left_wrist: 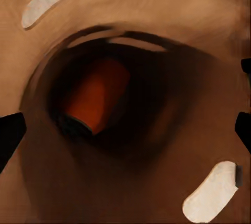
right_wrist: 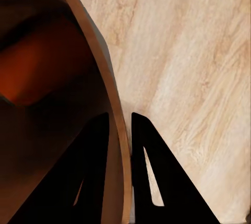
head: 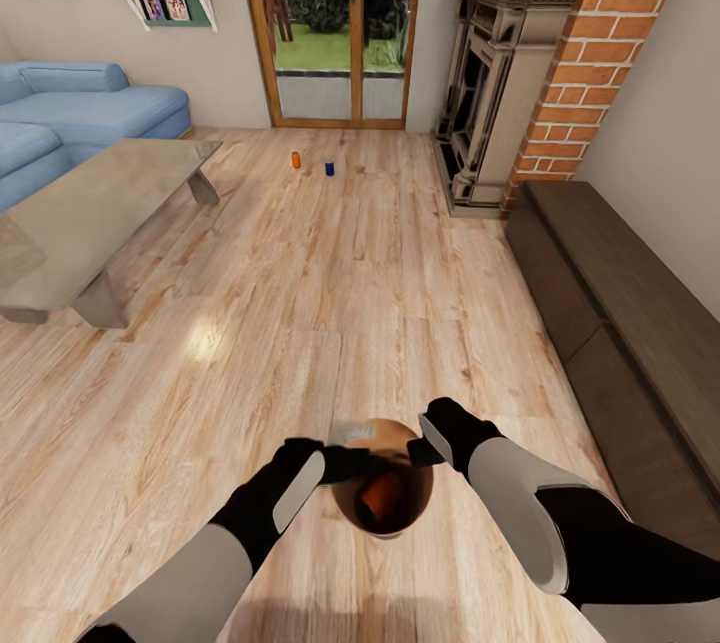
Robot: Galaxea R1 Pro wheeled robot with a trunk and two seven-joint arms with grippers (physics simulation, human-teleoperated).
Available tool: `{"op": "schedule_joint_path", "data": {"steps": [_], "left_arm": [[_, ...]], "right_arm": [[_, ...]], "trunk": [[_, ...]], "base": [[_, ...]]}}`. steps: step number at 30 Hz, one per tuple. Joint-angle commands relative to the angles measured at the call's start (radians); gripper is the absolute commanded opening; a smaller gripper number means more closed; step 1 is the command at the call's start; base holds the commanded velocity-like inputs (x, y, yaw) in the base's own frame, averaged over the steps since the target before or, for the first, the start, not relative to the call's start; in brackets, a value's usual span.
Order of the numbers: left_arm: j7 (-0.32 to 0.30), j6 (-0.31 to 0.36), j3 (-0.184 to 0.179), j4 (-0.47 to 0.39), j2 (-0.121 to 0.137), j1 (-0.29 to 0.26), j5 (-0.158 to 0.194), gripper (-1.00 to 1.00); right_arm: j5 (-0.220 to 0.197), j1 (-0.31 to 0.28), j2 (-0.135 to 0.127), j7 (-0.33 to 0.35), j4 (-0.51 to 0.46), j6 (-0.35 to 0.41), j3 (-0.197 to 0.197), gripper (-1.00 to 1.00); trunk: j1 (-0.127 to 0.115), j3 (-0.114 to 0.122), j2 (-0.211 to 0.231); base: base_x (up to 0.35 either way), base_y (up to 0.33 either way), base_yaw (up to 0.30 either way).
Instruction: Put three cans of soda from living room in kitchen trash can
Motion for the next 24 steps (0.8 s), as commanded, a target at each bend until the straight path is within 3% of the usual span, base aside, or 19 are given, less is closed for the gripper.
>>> {"op": "schedule_joint_path", "data": {"steps": [1,6,11,20,24], "left_arm": [[0.0,0.016,0.001,-0.022,0.0,0.0,0.001,1.0],[0.002,0.068,0.004,-0.099,0.001,0.002,0.001,1.0],[0.058,0.156,0.008,-0.223,0.013,0.02,0.0,1.0],[0.092,0.186,0.01,-0.253,0.048,0.026,-0.002,1.0],[0.098,0.188,0.011,-0.252,0.084,0.026,-0.001,1.0]], "right_arm": [[-0.019,0.0,0.0,0.001,0.0,-0.001,-0.011,-1.0],[-0.018,0.0,-0.002,-0.004,0.001,-0.001,-0.011,-1.0],[-0.018,0.0,-0.006,-0.006,0.001,-0.001,-0.011,-1.0],[-0.018,0.0,-0.015,-0.005,0.0,-0.001,-0.012,-1.0],[-0.018,0.0,-0.025,-0.003,-0.001,-0.002,-0.012,-1.0]], "trunk": [[0.0,0.0,0.0],[0.0,0.0,0.0],[0.0,0.0,0.0],[0.0,0.0,0.0],[0.0,0.0,0.0]], "base": [[0.0,0.0,0.0],[0.0,0.0,0.0],[0.0,0.0,0.0],[0.0,0.0,0.0],[0.0,0.0,0.0]]}}
